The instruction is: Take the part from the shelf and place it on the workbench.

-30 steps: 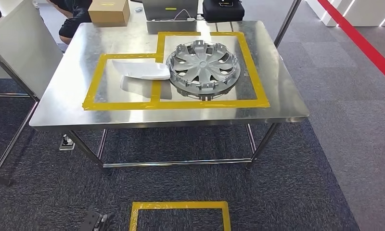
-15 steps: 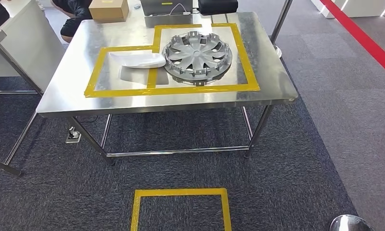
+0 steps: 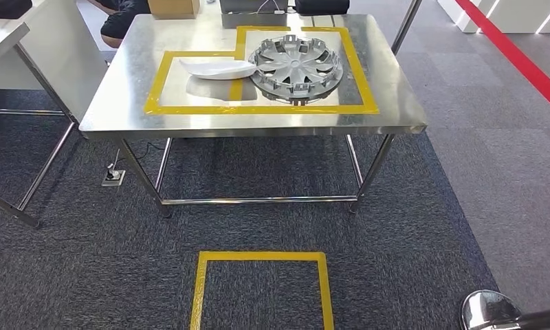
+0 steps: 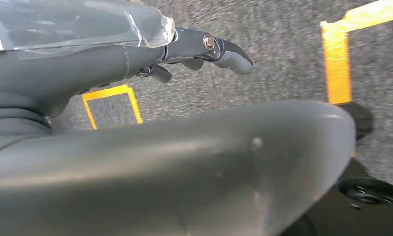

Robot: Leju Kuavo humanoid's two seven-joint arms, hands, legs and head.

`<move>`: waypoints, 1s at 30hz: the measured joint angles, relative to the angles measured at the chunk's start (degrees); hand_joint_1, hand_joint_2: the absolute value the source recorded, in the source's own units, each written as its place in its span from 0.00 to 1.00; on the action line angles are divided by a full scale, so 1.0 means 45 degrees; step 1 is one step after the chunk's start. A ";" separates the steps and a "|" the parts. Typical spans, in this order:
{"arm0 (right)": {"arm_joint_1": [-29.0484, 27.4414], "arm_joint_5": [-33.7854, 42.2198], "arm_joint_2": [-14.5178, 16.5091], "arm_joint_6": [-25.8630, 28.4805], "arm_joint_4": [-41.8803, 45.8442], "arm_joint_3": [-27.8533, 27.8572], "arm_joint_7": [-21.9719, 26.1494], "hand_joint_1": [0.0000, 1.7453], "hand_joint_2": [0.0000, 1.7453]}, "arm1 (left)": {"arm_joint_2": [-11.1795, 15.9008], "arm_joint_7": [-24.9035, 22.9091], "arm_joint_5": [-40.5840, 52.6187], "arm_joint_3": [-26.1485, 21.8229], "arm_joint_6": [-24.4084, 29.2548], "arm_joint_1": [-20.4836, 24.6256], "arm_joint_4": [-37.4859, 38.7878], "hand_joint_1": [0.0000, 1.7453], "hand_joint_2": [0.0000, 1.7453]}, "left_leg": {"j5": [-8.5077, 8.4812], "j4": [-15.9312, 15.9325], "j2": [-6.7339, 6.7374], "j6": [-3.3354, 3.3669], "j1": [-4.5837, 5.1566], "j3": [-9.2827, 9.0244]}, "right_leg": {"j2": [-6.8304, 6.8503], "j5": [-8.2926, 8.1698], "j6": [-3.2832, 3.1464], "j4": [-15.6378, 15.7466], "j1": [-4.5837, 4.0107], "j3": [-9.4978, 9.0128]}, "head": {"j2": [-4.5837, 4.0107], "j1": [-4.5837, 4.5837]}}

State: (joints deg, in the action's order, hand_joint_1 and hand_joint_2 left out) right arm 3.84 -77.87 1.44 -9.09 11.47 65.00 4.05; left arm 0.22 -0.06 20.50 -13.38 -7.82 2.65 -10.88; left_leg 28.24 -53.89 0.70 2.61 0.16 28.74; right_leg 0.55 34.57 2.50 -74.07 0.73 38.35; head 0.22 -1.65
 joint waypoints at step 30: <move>0.0105 -0.0498 0.0379 0.0162 -0.0010 -0.0205 -0.2781 0.00 1.00 | -0.0033 -0.0010 -0.0740 -0.1396 -0.0818 -0.0019 0.0035 0.00 1.00 | 0.0450 0.0134 0.0037 -0.0015 -0.0012 -0.0701 | 0.0024 -0.0220 -0.0038 0.0154 -0.0074 0.0237 | 0.0000 0.0024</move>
State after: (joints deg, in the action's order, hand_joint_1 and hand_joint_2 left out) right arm 4.31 -80.11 3.14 -8.37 11.43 64.08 -8.46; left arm 0.07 -0.10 17.17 -19.66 -11.51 2.57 -10.72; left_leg 30.27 -53.29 0.86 2.54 0.11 25.59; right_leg 0.66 33.58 2.33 -73.38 0.40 39.42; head 0.22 -1.54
